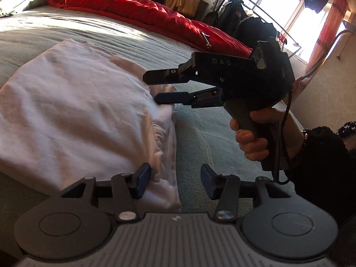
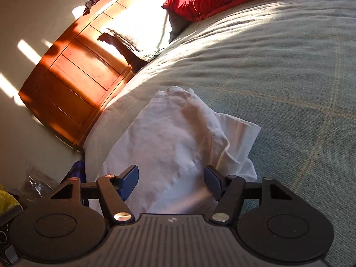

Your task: Fold clothes

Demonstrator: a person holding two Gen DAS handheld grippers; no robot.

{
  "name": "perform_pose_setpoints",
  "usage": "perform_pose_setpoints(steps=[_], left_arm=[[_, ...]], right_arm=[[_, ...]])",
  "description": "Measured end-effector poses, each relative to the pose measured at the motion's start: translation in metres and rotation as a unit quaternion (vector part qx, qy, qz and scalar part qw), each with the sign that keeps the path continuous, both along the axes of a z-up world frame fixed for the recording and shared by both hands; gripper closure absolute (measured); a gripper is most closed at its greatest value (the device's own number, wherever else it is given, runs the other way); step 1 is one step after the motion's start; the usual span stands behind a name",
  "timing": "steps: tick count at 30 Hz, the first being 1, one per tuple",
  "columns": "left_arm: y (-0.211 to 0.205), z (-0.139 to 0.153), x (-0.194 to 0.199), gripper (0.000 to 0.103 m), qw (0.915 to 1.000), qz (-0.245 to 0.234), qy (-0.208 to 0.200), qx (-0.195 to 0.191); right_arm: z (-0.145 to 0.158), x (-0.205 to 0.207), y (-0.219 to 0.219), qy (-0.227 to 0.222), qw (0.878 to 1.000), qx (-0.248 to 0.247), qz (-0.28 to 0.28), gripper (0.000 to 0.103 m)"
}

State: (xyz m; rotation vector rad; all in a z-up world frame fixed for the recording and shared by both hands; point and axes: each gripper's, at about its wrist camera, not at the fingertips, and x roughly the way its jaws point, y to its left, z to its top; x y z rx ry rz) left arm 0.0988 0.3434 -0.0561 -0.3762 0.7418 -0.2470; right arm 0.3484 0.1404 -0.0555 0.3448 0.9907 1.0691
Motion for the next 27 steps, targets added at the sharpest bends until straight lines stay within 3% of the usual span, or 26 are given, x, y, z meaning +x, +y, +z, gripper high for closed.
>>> perform_pose_setpoints(steps=[3, 6, 11, 13, 16, 18, 21, 24, 27], left_arm=[[0.000, 0.005, -0.010, 0.045, 0.9997, 0.001, -0.017, 0.016], [-0.006, -0.003, -0.010, 0.044, 0.9999, -0.007, -0.008, 0.008], [-0.007, 0.004, -0.019, 0.040, 0.9996, -0.011, -0.004, 0.026], [0.004, 0.017, -0.026, 0.038, 0.9979, 0.007, -0.022, 0.060], [0.027, 0.032, -0.028, 0.034, 0.9895, 0.070, -0.046, 0.118], [0.044, 0.029, -0.024, 0.034, 0.9840, 0.108, -0.042, 0.135], [0.069, 0.007, -0.021, 0.035, 0.9810, 0.161, 0.013, 0.108], [0.074, 0.002, -0.038, 0.035, 0.9810, 0.170, 0.017, 0.092], [0.070, 0.015, -0.040, 0.035, 0.9801, 0.164, 0.003, 0.112]], right_arm=[[0.021, -0.013, -0.002, -0.034, 0.999, 0.003, 0.014, 0.032], [0.026, -0.025, 0.012, -0.031, 0.997, 0.003, 0.072, 0.032], [0.013, -0.037, 0.010, -0.044, 0.994, -0.045, 0.093, 0.035], [0.023, -0.039, 0.001, -0.049, 0.994, -0.037, 0.087, 0.035], [0.042, -0.049, 0.003, -0.093, 0.990, -0.036, 0.098, 0.034], [0.047, -0.057, 0.012, -0.117, 0.986, -0.037, 0.109, 0.034], [0.040, -0.070, 0.023, -0.134, 0.981, -0.055, 0.131, 0.032], [0.029, -0.085, 0.026, -0.164, 0.972, -0.093, 0.140, 0.032], [0.037, -0.103, 0.026, -0.217, 0.961, -0.096, 0.144, 0.032]])
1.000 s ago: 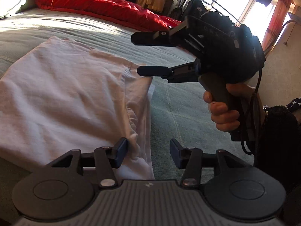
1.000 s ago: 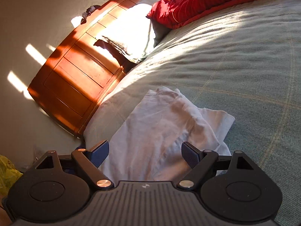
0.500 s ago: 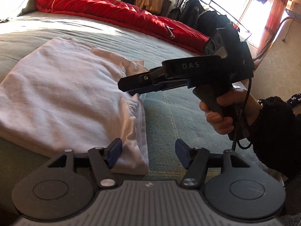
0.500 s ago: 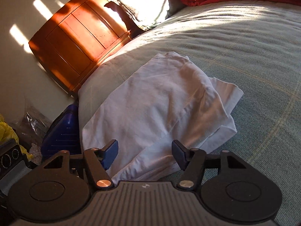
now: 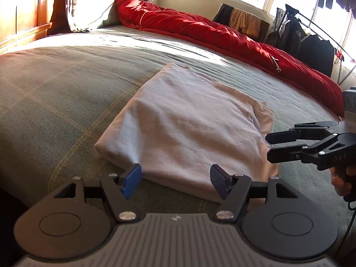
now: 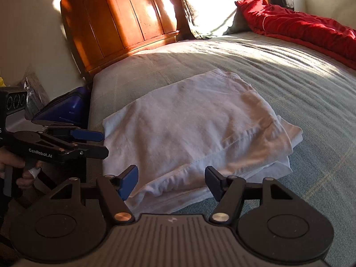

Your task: Fold clothes

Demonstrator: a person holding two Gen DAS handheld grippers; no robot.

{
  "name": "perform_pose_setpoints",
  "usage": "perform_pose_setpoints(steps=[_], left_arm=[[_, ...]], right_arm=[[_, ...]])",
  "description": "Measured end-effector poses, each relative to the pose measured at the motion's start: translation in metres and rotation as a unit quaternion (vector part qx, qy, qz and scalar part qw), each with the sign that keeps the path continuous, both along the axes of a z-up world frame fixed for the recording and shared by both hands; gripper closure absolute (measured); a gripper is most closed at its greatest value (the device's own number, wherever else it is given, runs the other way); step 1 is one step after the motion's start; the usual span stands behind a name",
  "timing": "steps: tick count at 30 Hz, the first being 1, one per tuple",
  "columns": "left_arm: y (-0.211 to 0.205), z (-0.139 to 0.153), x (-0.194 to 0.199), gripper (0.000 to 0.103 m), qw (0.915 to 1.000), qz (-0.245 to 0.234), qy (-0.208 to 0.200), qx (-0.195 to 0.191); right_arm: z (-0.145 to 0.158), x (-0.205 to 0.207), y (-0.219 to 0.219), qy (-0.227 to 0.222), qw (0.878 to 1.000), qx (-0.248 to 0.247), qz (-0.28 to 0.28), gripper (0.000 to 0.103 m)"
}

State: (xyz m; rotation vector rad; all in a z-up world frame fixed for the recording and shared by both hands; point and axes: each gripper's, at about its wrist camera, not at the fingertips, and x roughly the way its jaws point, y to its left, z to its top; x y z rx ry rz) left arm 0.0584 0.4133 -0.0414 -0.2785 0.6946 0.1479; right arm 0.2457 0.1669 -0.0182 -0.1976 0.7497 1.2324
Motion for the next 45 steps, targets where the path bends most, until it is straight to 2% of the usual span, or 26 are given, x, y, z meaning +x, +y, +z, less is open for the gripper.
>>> perform_pose_setpoints(steps=[3, 6, 7, 9, 12, 16, 18, 22, 28, 31, 34, 37, 43, 45], left_arm=[[0.000, 0.015, 0.019, 0.034, 0.9995, -0.015, -0.022, 0.017], [0.002, 0.026, 0.054, 0.033, 0.9982, -0.027, -0.042, 0.034], [0.005, 0.026, 0.066, 0.033, 0.9983, -0.027, -0.042, 0.031], [0.014, 0.014, 0.086, 0.033, 0.9997, -0.019, -0.013, 0.010], [0.022, -0.002, 0.104, 0.035, 0.9996, -0.009, 0.023, -0.010], [0.015, 0.024, 0.115, 0.031, 0.9993, -0.031, -0.009, 0.019], [0.013, 0.034, 0.135, 0.031, 0.9987, -0.038, -0.014, 0.032], [0.023, 0.019, 0.185, 0.031, 0.9993, -0.024, 0.012, 0.025], [0.022, 0.000, 0.195, 0.031, 0.9987, -0.006, 0.044, 0.024], [0.003, 0.018, 0.174, 0.030, 0.9979, -0.005, 0.040, 0.052], [-0.026, 0.039, 0.142, 0.023, 0.9964, -0.016, 0.024, 0.080], [-0.060, 0.047, 0.105, 0.020, 0.9960, -0.046, 0.004, 0.076], [-0.126, 0.025, 0.058, 0.018, 0.9919, -0.091, 0.026, 0.084], [-0.139, 0.015, 0.051, 0.018, 0.9912, -0.106, 0.034, 0.072]], right_arm=[[0.007, -0.018, 0.010, -0.054, 0.998, -0.002, 0.020, 0.028], [-0.011, -0.027, 0.026, -0.088, 0.994, -0.067, 0.019, 0.028], [-0.013, -0.030, 0.023, -0.093, 0.993, -0.067, 0.017, 0.027], [-0.018, -0.035, 0.018, -0.101, 0.993, -0.067, 0.012, 0.025], [-0.006, -0.041, 0.004, -0.097, 0.994, -0.058, 0.006, 0.025], [0.010, -0.046, -0.014, -0.092, 0.995, -0.037, -0.008, 0.023], [0.017, -0.048, -0.021, -0.089, 0.996, -0.026, -0.018, 0.023], [0.024, -0.049, -0.031, -0.075, 0.996, -0.012, -0.041, 0.023], [0.031, -0.051, -0.059, -0.074, 0.995, -0.013, -0.068, 0.020], [0.035, -0.050, -0.073, -0.063, 0.994, -0.004, -0.088, 0.017], [0.039, -0.055, -0.085, -0.060, 0.993, 0.003, -0.103, 0.016], [0.044, -0.062, -0.101, -0.063, 0.991, 0.006, -0.116, 0.015], [0.052, -0.076, -0.129, -0.062, 0.988, 0.005, -0.140, 0.012], [0.053, -0.080, -0.135, -0.063, 0.987, 0.004, -0.148, 0.010]])
